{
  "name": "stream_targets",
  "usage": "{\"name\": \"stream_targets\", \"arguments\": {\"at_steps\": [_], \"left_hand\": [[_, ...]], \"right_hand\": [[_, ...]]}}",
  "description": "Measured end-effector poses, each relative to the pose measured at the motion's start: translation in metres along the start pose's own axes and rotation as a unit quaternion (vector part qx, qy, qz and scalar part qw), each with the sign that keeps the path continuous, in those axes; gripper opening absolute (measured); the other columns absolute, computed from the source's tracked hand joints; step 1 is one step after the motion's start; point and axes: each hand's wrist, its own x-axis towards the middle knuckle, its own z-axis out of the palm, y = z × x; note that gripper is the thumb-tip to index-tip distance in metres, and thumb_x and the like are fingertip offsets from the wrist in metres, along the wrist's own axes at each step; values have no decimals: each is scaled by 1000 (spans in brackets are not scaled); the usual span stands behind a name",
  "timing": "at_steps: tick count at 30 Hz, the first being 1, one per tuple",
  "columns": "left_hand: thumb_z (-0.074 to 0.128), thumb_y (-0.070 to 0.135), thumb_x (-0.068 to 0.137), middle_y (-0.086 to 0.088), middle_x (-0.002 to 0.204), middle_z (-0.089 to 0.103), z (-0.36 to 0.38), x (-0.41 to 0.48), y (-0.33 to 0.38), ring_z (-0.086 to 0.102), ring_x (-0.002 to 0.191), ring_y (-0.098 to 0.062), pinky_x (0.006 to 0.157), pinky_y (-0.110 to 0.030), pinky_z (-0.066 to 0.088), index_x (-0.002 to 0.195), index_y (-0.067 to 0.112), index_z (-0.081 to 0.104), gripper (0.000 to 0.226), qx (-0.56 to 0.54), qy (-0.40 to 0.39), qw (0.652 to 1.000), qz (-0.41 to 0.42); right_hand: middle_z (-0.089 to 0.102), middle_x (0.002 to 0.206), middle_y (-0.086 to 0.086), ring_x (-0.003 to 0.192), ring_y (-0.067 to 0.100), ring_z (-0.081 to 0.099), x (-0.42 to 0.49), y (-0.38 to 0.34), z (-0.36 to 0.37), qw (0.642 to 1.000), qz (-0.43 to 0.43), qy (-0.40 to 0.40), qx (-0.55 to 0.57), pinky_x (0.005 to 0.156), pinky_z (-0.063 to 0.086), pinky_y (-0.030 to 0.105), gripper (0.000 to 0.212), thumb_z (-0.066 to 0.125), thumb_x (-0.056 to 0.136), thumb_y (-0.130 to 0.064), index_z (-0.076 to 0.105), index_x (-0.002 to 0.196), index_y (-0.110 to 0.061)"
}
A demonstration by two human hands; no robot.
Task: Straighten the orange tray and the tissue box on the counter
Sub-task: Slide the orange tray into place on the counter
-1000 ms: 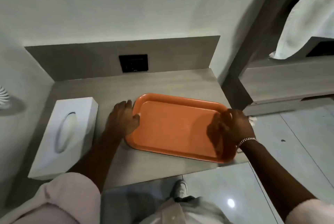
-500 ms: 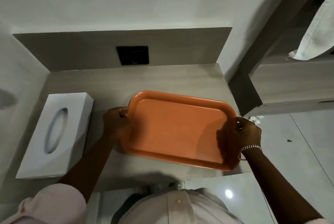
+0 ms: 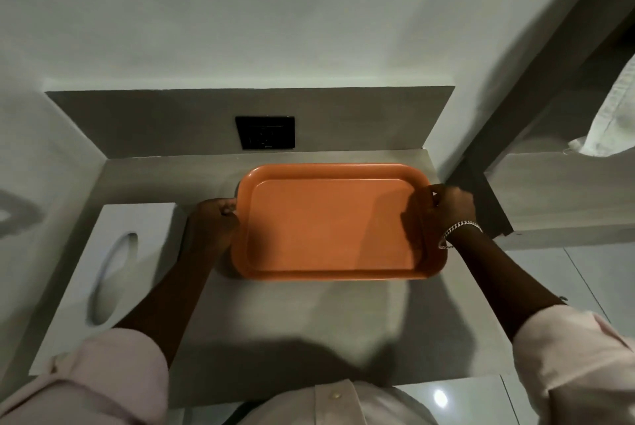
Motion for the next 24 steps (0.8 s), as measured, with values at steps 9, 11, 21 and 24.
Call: {"name": "stream_targets", "arguments": {"at_steps": [9, 11, 21, 24], "left_hand": [[58, 2, 73, -4, 91, 77, 6, 10, -19, 66, 84, -15, 83, -27, 46, 98, 16, 76, 33, -7, 9, 1000, -27], [57, 2, 74, -8, 98, 78, 5, 9, -18, 69, 90, -17, 86, -27, 47, 100, 16, 76, 35, 2, 11, 1000, -28], [46, 41, 90, -29, 150, 40, 29, -77, 0, 34, 140, -49, 115, -62, 25, 142, 1, 43, 65, 266, 3, 925, 271], [44, 63, 86, -20, 162, 13, 50, -111, -13, 5, 150, -43, 118, -67, 1, 151, 14, 25, 84, 326, -44, 895, 301]], "right_hand": [[72, 87, 24, 82, 42, 66, 18, -3, 24, 998, -34, -28, -46, 74, 54, 40, 18, 59, 87, -9, 75, 95, -6], [71, 85, 24, 81, 42, 66, 16, -3, 27, 998, -37, -25, -43, 72, 51, 37, 18, 57, 90, -10, 75, 92, -5], [56, 134, 25, 119, 43, 54, -72, -24, 29, 980, -199, 9, -27, 96, 47, 55, 52, 55, 93, -37, 54, 132, -2], [49, 147, 17, 134, 36, 45, -119, -31, 47, 967, -247, -26, -52, 109, 33, 59, 65, 39, 93, -53, 44, 145, -14]]}}
